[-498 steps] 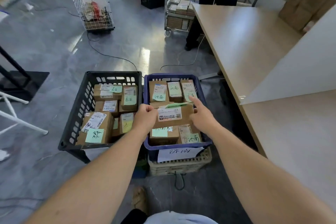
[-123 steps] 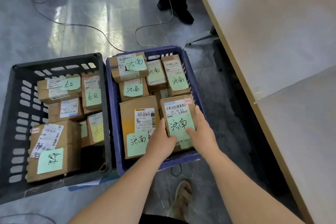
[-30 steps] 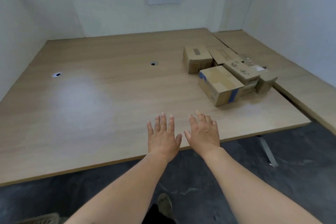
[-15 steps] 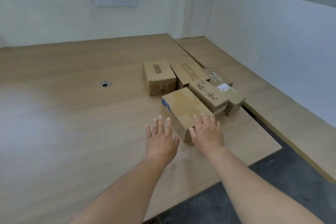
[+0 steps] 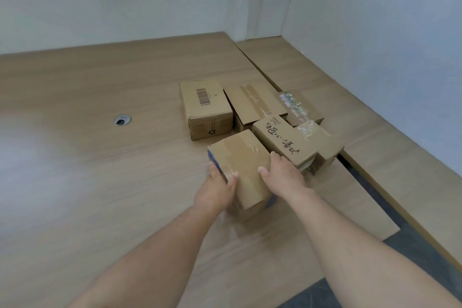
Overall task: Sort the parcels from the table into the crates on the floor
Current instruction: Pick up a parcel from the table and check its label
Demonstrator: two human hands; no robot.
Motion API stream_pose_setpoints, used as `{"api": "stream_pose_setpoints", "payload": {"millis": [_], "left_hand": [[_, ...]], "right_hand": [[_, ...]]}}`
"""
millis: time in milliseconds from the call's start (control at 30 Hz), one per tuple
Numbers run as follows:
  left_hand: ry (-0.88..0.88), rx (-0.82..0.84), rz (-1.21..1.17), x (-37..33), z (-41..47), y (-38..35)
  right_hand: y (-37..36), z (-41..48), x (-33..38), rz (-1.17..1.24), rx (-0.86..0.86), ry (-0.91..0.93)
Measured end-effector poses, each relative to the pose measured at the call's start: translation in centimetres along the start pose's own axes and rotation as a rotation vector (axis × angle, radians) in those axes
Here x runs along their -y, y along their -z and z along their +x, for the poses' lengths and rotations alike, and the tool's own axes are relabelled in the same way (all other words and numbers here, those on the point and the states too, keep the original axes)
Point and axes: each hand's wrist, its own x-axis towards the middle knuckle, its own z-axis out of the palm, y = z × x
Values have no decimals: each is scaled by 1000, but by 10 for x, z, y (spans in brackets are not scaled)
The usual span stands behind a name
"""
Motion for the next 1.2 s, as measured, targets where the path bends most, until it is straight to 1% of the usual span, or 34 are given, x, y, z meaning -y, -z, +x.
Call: {"api": "stream_pose_setpoints", "payload": {"millis": [100,267,400,533,700,867,967,1100,1200], "left_hand": [[39,15,-185,-5,-2,-1],[120,9,-230,-6,-17,4],[147,-42,-303,-3,-37,7],[186,-123,-440,-1,-56,10],[203,-265,-667,6,-91,10],[267,-456,-647,15,-126,25],[307,-546,-619,20,-149,36],[397,-653,-633,28,-178,48],[428,-722,-668,41,-196,54]], "right_hand": [[10,8,0,149,128,-46],[15,8,-2,233,244,-32],[14,-2,-3,320,298,13],[13,-11,-2,418,327,113],[16,-27,8,568,414,190],[18,-52,30,584,421,273],[16,-70,46,590,462,341],[11,-91,67,600,506,376],[9,-105,85,583,526,433]]}}
